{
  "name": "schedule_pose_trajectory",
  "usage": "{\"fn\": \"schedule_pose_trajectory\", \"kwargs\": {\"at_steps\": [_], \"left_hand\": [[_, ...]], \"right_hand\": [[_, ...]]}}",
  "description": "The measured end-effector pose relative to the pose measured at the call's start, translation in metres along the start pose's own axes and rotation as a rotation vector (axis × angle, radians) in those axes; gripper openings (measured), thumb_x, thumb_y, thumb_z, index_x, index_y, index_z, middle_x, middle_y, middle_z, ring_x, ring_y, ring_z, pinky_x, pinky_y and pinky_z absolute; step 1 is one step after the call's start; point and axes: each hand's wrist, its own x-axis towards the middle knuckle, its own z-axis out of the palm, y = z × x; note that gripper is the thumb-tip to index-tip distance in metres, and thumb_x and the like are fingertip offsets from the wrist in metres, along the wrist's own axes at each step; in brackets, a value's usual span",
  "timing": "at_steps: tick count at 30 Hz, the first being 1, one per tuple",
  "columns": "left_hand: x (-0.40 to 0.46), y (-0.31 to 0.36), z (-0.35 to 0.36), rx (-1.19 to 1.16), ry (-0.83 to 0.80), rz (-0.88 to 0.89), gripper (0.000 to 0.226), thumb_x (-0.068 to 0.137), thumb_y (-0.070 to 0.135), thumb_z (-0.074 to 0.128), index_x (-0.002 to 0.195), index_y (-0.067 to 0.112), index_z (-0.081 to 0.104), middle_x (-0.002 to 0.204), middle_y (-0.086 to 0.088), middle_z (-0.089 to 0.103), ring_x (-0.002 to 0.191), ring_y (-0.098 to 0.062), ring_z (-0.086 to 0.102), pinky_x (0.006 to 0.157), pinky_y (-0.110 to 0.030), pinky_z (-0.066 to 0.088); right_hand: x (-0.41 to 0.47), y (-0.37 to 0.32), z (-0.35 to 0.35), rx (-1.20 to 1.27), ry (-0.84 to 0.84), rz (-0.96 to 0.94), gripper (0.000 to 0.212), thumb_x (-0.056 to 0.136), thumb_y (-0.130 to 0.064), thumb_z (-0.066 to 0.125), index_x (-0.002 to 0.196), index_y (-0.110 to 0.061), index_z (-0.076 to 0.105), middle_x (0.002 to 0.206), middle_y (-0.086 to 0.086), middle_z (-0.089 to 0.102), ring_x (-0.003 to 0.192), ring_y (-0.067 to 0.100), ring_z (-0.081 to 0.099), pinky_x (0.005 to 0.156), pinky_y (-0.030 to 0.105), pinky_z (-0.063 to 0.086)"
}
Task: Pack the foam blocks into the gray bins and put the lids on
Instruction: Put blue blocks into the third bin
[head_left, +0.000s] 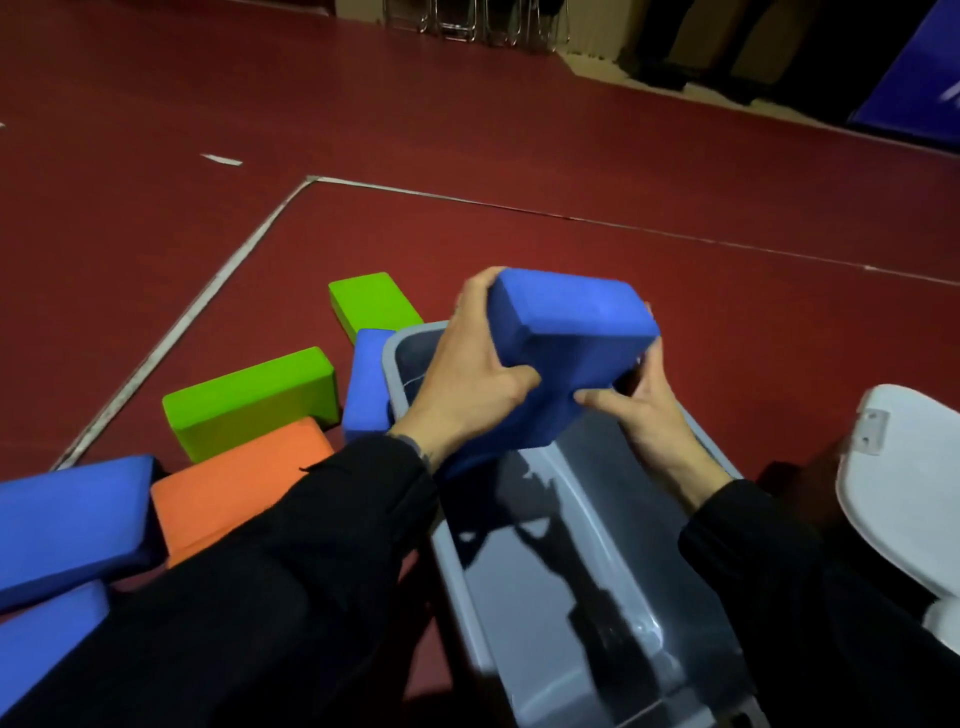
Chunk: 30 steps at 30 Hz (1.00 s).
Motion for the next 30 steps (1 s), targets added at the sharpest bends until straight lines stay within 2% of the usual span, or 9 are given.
{"fn": "schedule_pose_trajectory", "kwargs": {"at_steps": [4, 7, 9, 13, 18, 21, 23, 27, 30], "left_hand": [[0.006, -0.001, 0.016, 0.038, -0.088, 0.012, 0.103, 0.082, 0.019, 0.077, 0.161, 0.028, 0.012, 0.166, -0.001, 0.023, 0.154, -0.017, 0.019, 0.123, -0.036, 0.024], [0.004, -0.035, 0.022, 0.296, -0.102, -0.158, 0.115, 0.085, 0.039, 0.077, 0.161, 0.024, -0.008, 0.171, -0.007, -0.008, 0.157, -0.026, -0.006, 0.126, -0.048, 0.010], [-0.002, -0.065, 0.020, 0.546, -0.269, -0.290, 0.110, 0.087, 0.047, 0.071, 0.161, 0.027, -0.008, 0.169, -0.013, -0.014, 0.157, -0.033, -0.005, 0.124, -0.053, 0.017], [-0.003, -0.085, 0.025, 0.933, -0.508, -0.294, 0.071, 0.094, 0.050, 0.061, 0.154, 0.025, 0.030, 0.169, -0.010, 0.007, 0.152, -0.036, 0.020, 0.110, -0.053, 0.039], [-0.009, -0.093, 0.055, 1.135, -0.887, -0.368, 0.080, 0.086, 0.076, 0.048, 0.153, 0.034, 0.033, 0.160, -0.005, 0.032, 0.141, -0.035, 0.040, 0.111, -0.055, 0.036], [-0.028, -0.091, 0.074, 1.112, -1.070, -0.471, 0.094, 0.086, 0.079, 0.048, 0.160, 0.029, 0.020, 0.168, -0.005, 0.017, 0.148, -0.035, 0.033, 0.115, -0.052, 0.033], [-0.035, -0.082, 0.079, 1.064, -1.017, -0.428, 0.083, 0.090, 0.070, 0.052, 0.155, 0.022, 0.030, 0.162, -0.008, 0.029, 0.139, -0.036, 0.044, 0.107, -0.048, 0.040], [-0.020, -0.066, 0.064, 0.686, -0.337, -0.285, 0.046, 0.087, 0.027, 0.065, 0.121, 0.012, 0.039, 0.123, -0.010, 0.042, 0.104, -0.040, 0.057, 0.078, -0.043, 0.043], [-0.009, -0.059, 0.050, 0.416, -0.306, -0.217, 0.080, 0.079, 0.015, 0.071, 0.145, 0.016, 0.026, 0.141, -0.010, 0.032, 0.128, -0.031, 0.046, 0.101, -0.034, 0.040]], "right_hand": [[0.009, -0.004, -0.001, 0.241, 0.063, 0.123, 0.075, 0.081, 0.016, 0.067, 0.146, -0.014, 0.044, 0.132, 0.008, 0.067, 0.116, 0.028, 0.068, 0.084, 0.040, 0.060], [0.020, 0.000, -0.011, 0.389, 0.177, 0.151, 0.061, 0.081, 0.009, 0.071, 0.138, -0.006, 0.054, 0.127, 0.011, 0.070, 0.112, 0.028, 0.069, 0.084, 0.046, 0.059], [0.026, 0.006, -0.025, 0.490, 0.302, 0.130, 0.045, 0.079, 0.006, 0.071, 0.122, -0.005, 0.066, 0.116, 0.010, 0.072, 0.105, 0.027, 0.069, 0.089, 0.046, 0.056], [0.029, 0.022, -0.056, 0.352, 0.474, 0.067, 0.056, 0.062, 0.003, 0.067, 0.115, -0.011, 0.061, 0.097, 0.005, 0.065, 0.084, 0.018, 0.063, 0.067, 0.033, 0.049], [0.035, 0.062, -0.053, -0.088, 0.438, 0.088, 0.067, 0.055, -0.001, 0.070, 0.120, 0.007, 0.057, 0.098, 0.010, 0.070, 0.083, 0.015, 0.065, 0.071, 0.031, 0.054], [0.033, 0.090, -0.040, -0.134, 0.360, 0.139, 0.072, 0.060, 0.009, 0.072, 0.127, -0.001, 0.052, 0.110, 0.014, 0.071, 0.090, 0.014, 0.066, 0.077, 0.033, 0.056], [0.025, 0.101, -0.038, -0.171, 0.305, 0.159, 0.070, 0.065, 0.019, 0.070, 0.126, -0.008, 0.049, 0.110, 0.008, 0.069, 0.091, 0.011, 0.065, 0.079, 0.035, 0.055], [0.000, 0.093, -0.056, -0.338, 0.171, 0.174, 0.079, 0.068, 0.017, 0.073, 0.133, -0.016, 0.042, 0.117, -0.006, 0.065, 0.100, 0.004, 0.064, 0.086, 0.035, 0.056], [-0.017, 0.067, -0.074, -0.407, 0.105, 0.125, 0.084, 0.066, 0.016, 0.082, 0.135, -0.010, 0.040, 0.127, -0.002, 0.061, 0.113, 0.006, 0.063, 0.098, 0.036, 0.054]]}}
